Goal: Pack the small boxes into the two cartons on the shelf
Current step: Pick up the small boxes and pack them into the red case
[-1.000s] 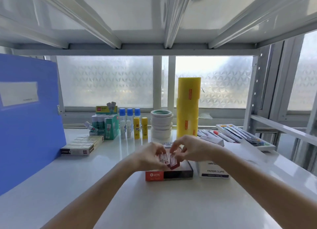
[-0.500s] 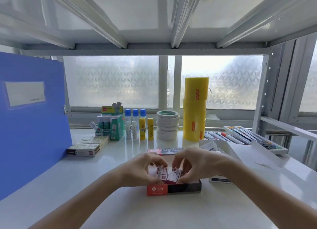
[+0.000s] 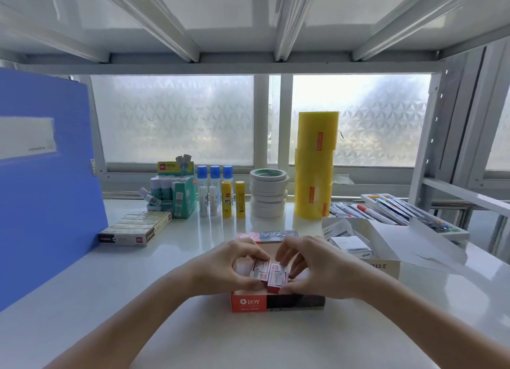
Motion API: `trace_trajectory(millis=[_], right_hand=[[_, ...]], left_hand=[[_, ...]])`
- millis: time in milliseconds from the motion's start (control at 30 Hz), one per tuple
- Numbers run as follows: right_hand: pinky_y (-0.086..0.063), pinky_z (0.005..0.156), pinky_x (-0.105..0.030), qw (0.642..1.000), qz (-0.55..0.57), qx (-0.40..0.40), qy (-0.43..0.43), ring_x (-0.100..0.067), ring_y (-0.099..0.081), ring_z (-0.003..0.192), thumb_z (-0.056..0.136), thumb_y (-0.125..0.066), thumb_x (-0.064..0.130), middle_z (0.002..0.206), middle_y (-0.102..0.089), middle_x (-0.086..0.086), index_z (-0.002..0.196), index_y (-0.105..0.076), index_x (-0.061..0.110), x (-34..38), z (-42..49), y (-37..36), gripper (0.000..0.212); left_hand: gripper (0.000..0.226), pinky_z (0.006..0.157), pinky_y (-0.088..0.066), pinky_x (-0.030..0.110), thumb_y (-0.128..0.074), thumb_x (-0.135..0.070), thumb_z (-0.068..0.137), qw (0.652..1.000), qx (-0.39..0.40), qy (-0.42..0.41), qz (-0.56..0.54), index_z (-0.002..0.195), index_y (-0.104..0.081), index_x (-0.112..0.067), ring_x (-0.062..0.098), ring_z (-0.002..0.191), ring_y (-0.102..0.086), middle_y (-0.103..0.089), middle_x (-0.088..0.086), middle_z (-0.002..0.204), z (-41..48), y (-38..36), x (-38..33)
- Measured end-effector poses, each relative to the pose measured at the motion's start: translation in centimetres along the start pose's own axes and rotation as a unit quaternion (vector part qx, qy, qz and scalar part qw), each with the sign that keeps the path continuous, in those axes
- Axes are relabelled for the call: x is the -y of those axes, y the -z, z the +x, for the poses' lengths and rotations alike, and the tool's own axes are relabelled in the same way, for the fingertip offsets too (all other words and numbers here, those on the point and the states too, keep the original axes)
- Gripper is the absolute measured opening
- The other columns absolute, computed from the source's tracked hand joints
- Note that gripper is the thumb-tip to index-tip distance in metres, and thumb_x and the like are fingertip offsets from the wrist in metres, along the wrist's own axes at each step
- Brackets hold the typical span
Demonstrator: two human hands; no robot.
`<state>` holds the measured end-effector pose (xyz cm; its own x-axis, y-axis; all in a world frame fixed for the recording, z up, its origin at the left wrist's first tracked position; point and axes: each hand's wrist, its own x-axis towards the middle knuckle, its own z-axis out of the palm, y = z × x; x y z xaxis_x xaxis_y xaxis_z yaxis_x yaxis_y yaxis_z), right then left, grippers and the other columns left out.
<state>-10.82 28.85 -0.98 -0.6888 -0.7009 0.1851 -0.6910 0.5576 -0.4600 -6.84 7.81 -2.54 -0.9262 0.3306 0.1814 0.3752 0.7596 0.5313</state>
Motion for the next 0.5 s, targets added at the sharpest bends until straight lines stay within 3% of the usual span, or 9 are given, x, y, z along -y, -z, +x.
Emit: trace_trajectory(millis=[167,267,400,500], right_hand=[[-0.057,0.078,-0.028,0.999,-0.022,-0.050,0.002,-0.007,-0.066,0.083,0.070,-0.079,0.034,0.100,-0.067,0.007,0.102,-0.061,0.022,-0.09,0.01,-0.61,0.039],[-0.055,0.079,-0.026,0.998,-0.024,-0.058,0.002,-0.006,-0.064,0.084,0.071,-0.077,0.031,0.099,-0.068,0.006,0.103,-0.062,0.022,-0.22,0.00,-0.75,0.036],[-0.055,0.080,-0.026,0.999,-0.007,-0.047,0.003,-0.004,-0.064,0.085,0.070,-0.076,0.031,0.100,-0.067,0.009,0.103,-0.063,0.025,-0.41,0.02,-0.74,0.035],[-0.056,0.080,-0.027,0.999,-0.001,-0.044,0.003,-0.004,-0.065,0.084,0.069,-0.076,0.033,0.100,-0.067,0.010,0.101,-0.063,0.027,-0.60,0.12,-0.78,0.035]], left_hand=[[0.049,0.102,-0.046,0.028,-0.074,-0.040,0.081,1.000,0.003,0.021,0.020,0.127,-0.061,-0.028,0.007,0.115,-0.046,-0.050,-0.010,0.120,0.17,0.18,0.13],[0.051,0.103,-0.044,0.029,-0.076,-0.043,0.077,0.999,-0.013,0.028,0.022,0.123,-0.063,-0.027,0.007,0.115,-0.045,-0.050,-0.007,0.120,-0.05,-0.01,0.12],[0.051,0.101,-0.044,0.028,-0.076,-0.044,0.077,0.999,-0.021,0.027,0.034,0.122,-0.063,-0.023,0.008,0.112,-0.046,-0.049,-0.015,0.107,-0.01,-0.21,-0.02],[0.055,0.102,-0.044,0.035,-0.074,-0.053,0.075,0.999,-0.021,0.034,0.034,0.122,-0.063,-0.027,0.010,0.114,-0.045,-0.051,-0.010,0.115,0.27,-0.47,0.32]])
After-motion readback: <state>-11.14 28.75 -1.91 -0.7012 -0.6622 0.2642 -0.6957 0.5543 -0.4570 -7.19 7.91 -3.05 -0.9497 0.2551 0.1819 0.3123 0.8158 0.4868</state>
